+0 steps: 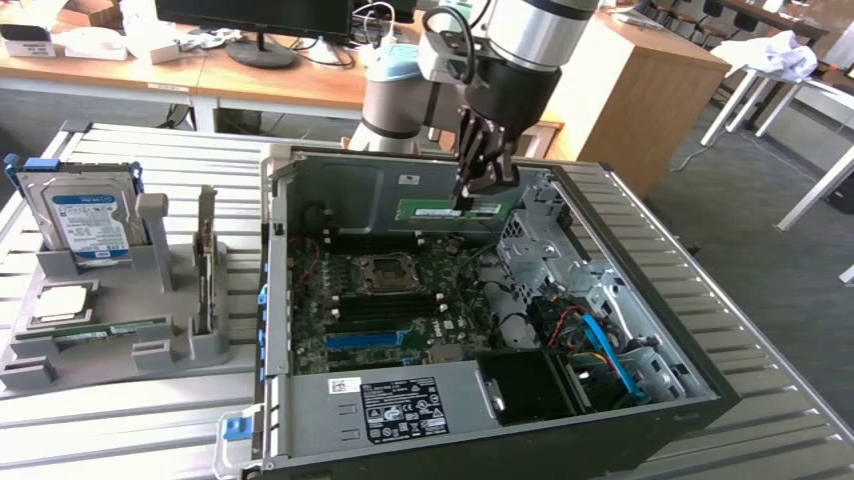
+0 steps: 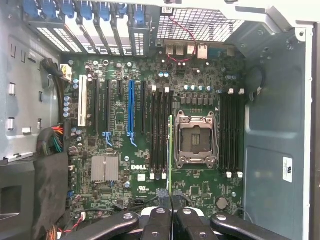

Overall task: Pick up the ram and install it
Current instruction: 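Insert the ram into the slot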

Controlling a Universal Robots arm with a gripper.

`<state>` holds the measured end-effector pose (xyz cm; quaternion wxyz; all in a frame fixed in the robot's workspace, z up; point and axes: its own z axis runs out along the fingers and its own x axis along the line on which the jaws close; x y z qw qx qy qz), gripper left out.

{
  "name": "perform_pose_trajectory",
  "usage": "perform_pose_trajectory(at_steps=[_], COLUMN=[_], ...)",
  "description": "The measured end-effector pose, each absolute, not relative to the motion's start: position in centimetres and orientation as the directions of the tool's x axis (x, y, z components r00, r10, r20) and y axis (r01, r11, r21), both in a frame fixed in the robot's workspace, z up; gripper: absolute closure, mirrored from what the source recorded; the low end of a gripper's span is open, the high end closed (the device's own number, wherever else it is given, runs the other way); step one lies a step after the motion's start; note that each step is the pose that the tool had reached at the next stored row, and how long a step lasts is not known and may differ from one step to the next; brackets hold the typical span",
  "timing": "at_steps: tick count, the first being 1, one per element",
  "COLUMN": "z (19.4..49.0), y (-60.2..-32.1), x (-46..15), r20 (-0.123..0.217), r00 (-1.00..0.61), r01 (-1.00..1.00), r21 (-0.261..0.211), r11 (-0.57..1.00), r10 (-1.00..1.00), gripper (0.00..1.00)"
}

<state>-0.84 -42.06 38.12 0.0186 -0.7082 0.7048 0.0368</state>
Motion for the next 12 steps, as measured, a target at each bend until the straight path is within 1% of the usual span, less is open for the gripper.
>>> perform_pose_trajectory(at_steps=[12], z=[37.81], y=[-42.06], x=[-0.86], r20=[-0.078], r00=[0.004], r01=[-1.0], r21=[0.026], r11=[-0.006], r10=[-0.997], gripper=[0.88])
